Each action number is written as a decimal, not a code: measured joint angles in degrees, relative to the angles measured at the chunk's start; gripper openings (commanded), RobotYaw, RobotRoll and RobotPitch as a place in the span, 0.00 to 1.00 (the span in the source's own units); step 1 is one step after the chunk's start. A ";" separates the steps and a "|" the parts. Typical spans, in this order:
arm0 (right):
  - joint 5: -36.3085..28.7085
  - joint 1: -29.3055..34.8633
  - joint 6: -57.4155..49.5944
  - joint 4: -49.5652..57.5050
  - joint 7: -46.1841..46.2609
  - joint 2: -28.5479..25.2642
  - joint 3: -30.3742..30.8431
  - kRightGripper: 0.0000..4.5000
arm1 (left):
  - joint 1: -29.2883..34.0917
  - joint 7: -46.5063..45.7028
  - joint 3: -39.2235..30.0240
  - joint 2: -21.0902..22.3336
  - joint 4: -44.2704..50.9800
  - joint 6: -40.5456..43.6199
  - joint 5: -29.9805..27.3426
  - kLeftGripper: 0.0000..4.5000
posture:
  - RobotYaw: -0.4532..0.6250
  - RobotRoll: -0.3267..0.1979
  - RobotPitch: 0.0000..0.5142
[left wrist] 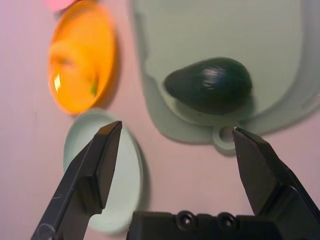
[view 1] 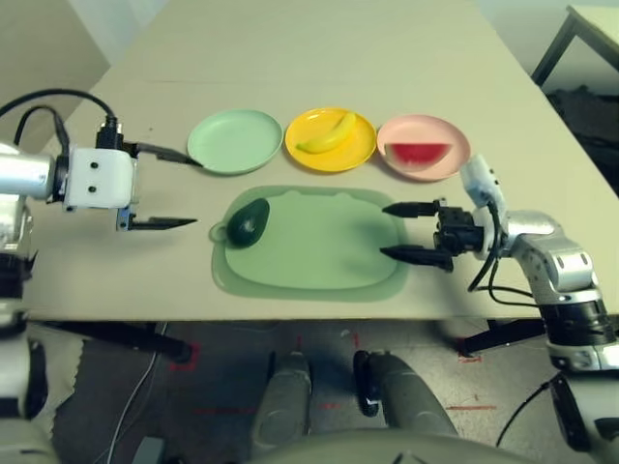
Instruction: Place the fruits into color-matched plates.
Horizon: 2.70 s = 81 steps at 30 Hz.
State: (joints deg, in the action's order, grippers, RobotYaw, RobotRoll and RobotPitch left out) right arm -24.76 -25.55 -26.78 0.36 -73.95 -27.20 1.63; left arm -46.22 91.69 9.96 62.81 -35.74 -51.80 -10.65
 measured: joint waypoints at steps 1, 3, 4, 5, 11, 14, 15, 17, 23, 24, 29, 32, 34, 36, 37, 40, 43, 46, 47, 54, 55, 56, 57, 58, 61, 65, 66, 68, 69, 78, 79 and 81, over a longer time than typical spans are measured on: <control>-0.08 0.11 -0.01 0.13 0.24 0.02 0.06 0.99 | -1.56 0.06 2.66 0.21 -1.20 -2.72 -0.12 1.00 | 0.42 0.62 0.31; -0.34 0.43 -0.02 0.50 0.82 0.03 0.21 0.99 | -5.41 0.12 9.17 0.54 -3.90 -8.58 -0.33 1.00 | 0.41 0.62 0.31; -0.55 0.77 -0.04 0.94 1.11 0.03 0.29 0.99 | -7.15 0.13 11.88 0.58 -5.16 -11.16 -0.45 1.00 | 0.40 0.62 0.31; -0.67 1.01 -0.06 1.32 1.34 0.05 0.46 0.99 | -8.28 0.13 13.62 0.64 -6.02 -12.84 -0.50 1.00 | 0.40 0.62 0.31; -2.04 2.22 -0.13 2.57 3.52 0.06 0.97 0.99 | -16.63 0.15 26.50 -0.59 -13.69 -22.52 -0.76 1.00 | 0.37 0.62 0.31; -2.30 2.54 -0.12 3.35 4.37 -0.03 1.06 0.99 | -18.69 0.15 30.05 -1.89 -16.21 -25.14 -0.95 1.00 | 0.36 0.62 0.31; -2.35 2.67 -0.12 3.55 4.48 -0.05 1.06 0.99 | -19.14 0.15 30.79 -2.39 -16.72 -25.68 -1.05 1.00 | 0.36 0.62 0.30; -2.44 3.04 -0.12 3.71 4.94 -0.07 1.08 0.99 | -20.04 0.15 31.87 -3.62 -17.79 -26.46 -1.12 1.00 | 0.36 0.62 0.30; -2.93 3.44 -0.12 3.99 6.12 -0.07 1.09 0.99 | -20.33 0.15 33.05 -6.39 -19.38 -27.18 -1.11 1.00 | 0.35 0.62 0.30; -3.15 3.54 -0.12 4.06 6.32 -0.06 1.10 0.99 | -20.38 0.15 33.05 -6.80 -19.59 -27.20 -1.06 1.00 | 0.35 0.62 0.30; -3.52 3.55 0.11 4.10 6.97 -0.07 1.14 0.99 | -20.81 0.15 33.05 -7.88 -20.65 -27.47 -0.81 1.00 | 0.34 0.62 0.30; -3.59 3.55 0.47 4.12 7.00 -0.07 1.16 0.99 | -20.84 0.15 33.21 -8.64 -20.98 -27.91 -0.60 1.00 | 0.34 0.62 0.30; -3.75 3.55 0.47 4.26 7.15 -0.07 1.17 0.99 | -20.83 0.15 33.51 -9.09 -21.00 -28.16 -0.49 1.00 | 0.33 0.62 0.30; -3.96 3.55 0.47 4.78 7.48 -0.09 1.17 0.99 | -20.83 0.15 33.68 -9.48 -21.08 -28.31 -0.34 1.00 | 0.33 0.62 0.30; -4.15 3.55 0.47 5.17 7.67 -0.09 1.17 0.99 | -20.83 0.15 33.79 -9.68 -21.16 -28.36 -0.27 1.00 | 0.33 0.62 0.30; -4.39 3.54 0.47 5.82 8.06 -0.15 1.17 0.99 | -20.85 0.16 34.03 -9.89 -21.88 -28.43 -0.03 1.00 | 0.32 0.62 0.30; -4.45 3.54 0.47 5.99 8.47 -0.27 1.17 0.99 | -20.94 0.16 34.42 -10.09 -22.74 -28.43 0.28 1.00 | 0.32 0.62 0.30; -4.47 3.54 0.47 6.18 8.62 -0.40 1.17 0.99 | -20.97 0.16 34.95 -10.27 -23.50 -28.21 1.01 1.00 | 0.32 0.62 0.30; -4.48 3.54 0.47 6.24 8.69 -0.46 1.18 0.99 | -20.97 0.16 34.96 -10.45 -23.76 -27.59 1.29 1.00 | 0.31 0.62 0.31; -4.49 4.24 0.47 7.05 9.04 -0.66 1.22 0.99 | -20.97 0.16 34.39 -12.27 -24.49 -24.20 2.26 1.00 | 0.31 0.62 0.31; -4.51 4.27 0.46 7.18 9.11 -0.67 1.23 0.99 | -20.97 0.16 34.05 -12.32 -24.78 -23.99 2.48 1.00 | 0.31 0.62 0.31; -4.54 4.29 0.45 7.42 9.23 -0.67 1.23 0.99 | -20.97 0.16 33.77 -12.38 -24.86 -23.85 2.64 1.00 | 0.31 0.62 0.31; -4.60 4.30 0.44 7.66 9.37 -0.68 1.23 0.99 | -20.97 0.16 33.51 -12.57 -24.95 -23.71 2.81 1.00 | 0.30 0.62 0.31; -4.65 4.31 0.41 7.88 9.54 -0.68 1.23 0.99 | -20.96 0.16 33.35 -12.86 -25.02 -23.46 2.96 1.00 | 0.30 0.62 0.31; -4.71 4.39 0.40 8.22 9.77 -0.72 1.23 0.99 | -20.94 0.16 32.77 -13.78 -25.16 -23.13 3.81 1.00 | 0.30 0.62 0.30; -4.80 4.52 0.37 8.28 10.04 -1.25 1.23 0.99 | -20.86 0.16 32.07 -14.30 -25.19 -22.78 4.09 1.00 | 0.30 0.62 0.31; -4.85 4.52 0.37 8.29 10.08 -1.27 1.23 0.99 | -20.83 0.16 31.92 -14.40 -25.18 -22.76 4.10 1.00 | 0.30 0.62 0.31; -5.00 4.53 0.37 8.35 10.22 -1.27 1.23 0.99 | -20.73 0.16 31.83 -14.57 -25.18 -22.72 4.16 1.00 | 0.30 0.62 0.31; -5.07 4.56 0.37 8.43 10.26 -1.28 1.23 0.99 | -20.67 0.16 31.82 -14.61 -25.18 -22.66 4.20 1.00 | 0.30 0.62 0.31; -5.69 4.89 0.38 8.77 10.60 -1.48 1.24 0.99 | -20.50 0.16 31.83 -14.67 -25.09 -21.66 4.26 1.00 | 0.30 0.62 0.31; -5.69 4.89 0.38 8.77 10.60 -1.50 1.24 0.99 | -20.50 0.16 31.83 -14.67 -25.09 -21.41 4.28 1.00 | 0.30 0.62 0.31; -5.69 4.89 0.39 8.76 10.60 -1.53 1.24 0.99 | -20.50 0.17 31.83 -14.66 -25.09 -20.55 4.52 1.00 | 0.30 0.62 0.31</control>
State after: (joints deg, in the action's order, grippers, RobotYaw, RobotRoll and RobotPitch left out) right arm -30.45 -20.65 -26.39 9.12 -63.35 -28.73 2.87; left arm -66.72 91.86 41.80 48.14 -60.83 -72.35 -6.13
